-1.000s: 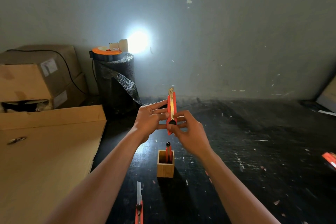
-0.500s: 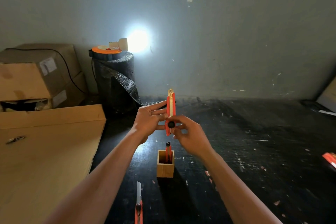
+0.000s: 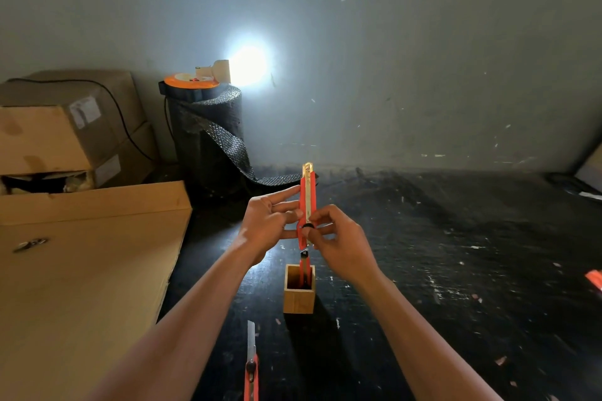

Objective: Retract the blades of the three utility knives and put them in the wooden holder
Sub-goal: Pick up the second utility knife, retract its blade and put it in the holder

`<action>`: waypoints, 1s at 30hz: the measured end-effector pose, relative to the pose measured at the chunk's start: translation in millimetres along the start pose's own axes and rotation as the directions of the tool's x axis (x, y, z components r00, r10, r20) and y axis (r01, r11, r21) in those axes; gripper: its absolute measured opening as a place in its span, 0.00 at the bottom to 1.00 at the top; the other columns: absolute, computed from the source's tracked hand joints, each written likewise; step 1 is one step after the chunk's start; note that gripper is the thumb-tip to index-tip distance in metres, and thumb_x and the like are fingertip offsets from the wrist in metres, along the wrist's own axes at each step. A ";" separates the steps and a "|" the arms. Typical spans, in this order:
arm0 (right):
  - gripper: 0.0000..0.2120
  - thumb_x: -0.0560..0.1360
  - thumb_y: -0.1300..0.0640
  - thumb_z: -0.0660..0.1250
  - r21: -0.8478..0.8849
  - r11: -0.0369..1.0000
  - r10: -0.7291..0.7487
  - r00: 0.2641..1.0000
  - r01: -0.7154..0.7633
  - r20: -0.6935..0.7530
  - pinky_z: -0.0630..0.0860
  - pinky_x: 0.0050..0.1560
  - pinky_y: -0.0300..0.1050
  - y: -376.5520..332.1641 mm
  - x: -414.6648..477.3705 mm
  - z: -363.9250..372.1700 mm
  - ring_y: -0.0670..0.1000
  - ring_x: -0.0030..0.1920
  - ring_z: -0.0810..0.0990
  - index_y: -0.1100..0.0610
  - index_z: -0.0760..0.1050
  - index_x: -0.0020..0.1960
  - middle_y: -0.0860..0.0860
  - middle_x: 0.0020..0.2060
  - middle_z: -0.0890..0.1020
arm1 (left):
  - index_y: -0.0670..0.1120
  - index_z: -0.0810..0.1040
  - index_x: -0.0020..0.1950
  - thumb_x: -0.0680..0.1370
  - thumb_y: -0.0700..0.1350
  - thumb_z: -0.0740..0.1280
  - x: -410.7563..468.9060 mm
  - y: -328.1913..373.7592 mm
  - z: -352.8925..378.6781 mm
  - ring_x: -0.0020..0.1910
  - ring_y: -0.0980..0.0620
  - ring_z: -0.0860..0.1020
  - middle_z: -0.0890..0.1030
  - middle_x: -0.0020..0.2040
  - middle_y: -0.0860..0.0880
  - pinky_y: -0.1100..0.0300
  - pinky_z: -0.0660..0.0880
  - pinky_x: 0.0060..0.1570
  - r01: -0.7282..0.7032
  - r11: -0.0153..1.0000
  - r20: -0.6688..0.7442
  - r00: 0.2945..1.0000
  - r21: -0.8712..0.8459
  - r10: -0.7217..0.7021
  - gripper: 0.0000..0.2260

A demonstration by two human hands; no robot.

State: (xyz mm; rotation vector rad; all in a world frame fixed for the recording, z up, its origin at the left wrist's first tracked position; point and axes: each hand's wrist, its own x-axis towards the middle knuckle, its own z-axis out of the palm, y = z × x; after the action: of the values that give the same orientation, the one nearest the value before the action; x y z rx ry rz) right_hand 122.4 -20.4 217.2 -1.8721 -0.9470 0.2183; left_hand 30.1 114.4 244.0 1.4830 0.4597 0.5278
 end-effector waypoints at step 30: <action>0.03 0.80 0.55 0.68 -0.139 0.956 0.276 0.951 -0.258 0.136 0.79 0.39 0.40 135.4 55.8 88.1 0.47 0.43 0.82 0.53 0.78 0.53 0.49 0.45 0.84 | 0.47 0.64 0.80 0.73 0.43 0.78 34.6 -208.7 -14.9 0.71 0.46 0.75 0.73 0.75 0.46 0.51 0.73 0.67 0.324 0.758 -0.097 0.939 0.566 -0.329 0.39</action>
State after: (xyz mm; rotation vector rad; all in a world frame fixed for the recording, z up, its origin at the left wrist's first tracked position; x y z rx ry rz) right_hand 183.7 51.0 74.5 -2.1180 -0.8205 0.4863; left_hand 59.6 143.8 36.0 1.9268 0.9146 0.0917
